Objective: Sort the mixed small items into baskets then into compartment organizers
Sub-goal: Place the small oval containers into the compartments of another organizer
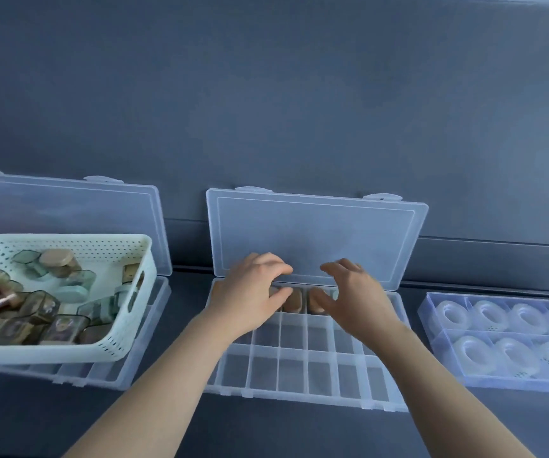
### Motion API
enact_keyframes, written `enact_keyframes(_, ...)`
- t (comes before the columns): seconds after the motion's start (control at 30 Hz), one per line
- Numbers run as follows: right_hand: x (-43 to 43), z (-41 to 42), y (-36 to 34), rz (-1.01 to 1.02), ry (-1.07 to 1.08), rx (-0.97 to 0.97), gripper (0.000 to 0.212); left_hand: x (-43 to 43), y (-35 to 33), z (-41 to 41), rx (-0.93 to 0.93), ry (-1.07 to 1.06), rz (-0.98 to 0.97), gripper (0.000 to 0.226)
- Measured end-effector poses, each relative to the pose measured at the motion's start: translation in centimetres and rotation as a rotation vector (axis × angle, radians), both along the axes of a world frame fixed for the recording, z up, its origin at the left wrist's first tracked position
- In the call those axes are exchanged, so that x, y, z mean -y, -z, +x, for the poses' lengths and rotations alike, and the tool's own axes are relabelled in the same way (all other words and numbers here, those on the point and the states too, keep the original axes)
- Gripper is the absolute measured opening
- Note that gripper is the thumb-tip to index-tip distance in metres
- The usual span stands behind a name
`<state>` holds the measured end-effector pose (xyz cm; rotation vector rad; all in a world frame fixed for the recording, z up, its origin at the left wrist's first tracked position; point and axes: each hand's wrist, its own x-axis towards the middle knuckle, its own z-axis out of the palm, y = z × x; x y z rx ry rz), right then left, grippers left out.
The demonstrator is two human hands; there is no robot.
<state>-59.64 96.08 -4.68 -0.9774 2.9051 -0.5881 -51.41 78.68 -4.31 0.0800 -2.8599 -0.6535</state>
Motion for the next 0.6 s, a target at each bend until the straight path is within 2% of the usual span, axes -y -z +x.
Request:
enact_keyframes(0.2,8.4,4.7,-4.2,-0.178,-0.249,-0.024,0.043,9.4,-5.5,9.6,-0.115,-0.256,-0.047,0.03)
enact_keyframes(0.4,17.8,9.6,-6.3,-0.343,-0.348,0.23,0.037,22.2,-6.3,18.4,0.132,-0.476,-0.019,0.04)
enact_keyframes(0.53,23.5,11.6,-5.2,-0.317,-0.398,0.33,0.035,27.7,-4.9,21.0,0.323,-0.516,0.002,0.043)
enact_keyframes(0.6,26.1,12.3,-4.7,-0.249,-0.403,0.376,0.038,29.0,-4.3,21.1,0.348,-0.476,-0.019,0.043)
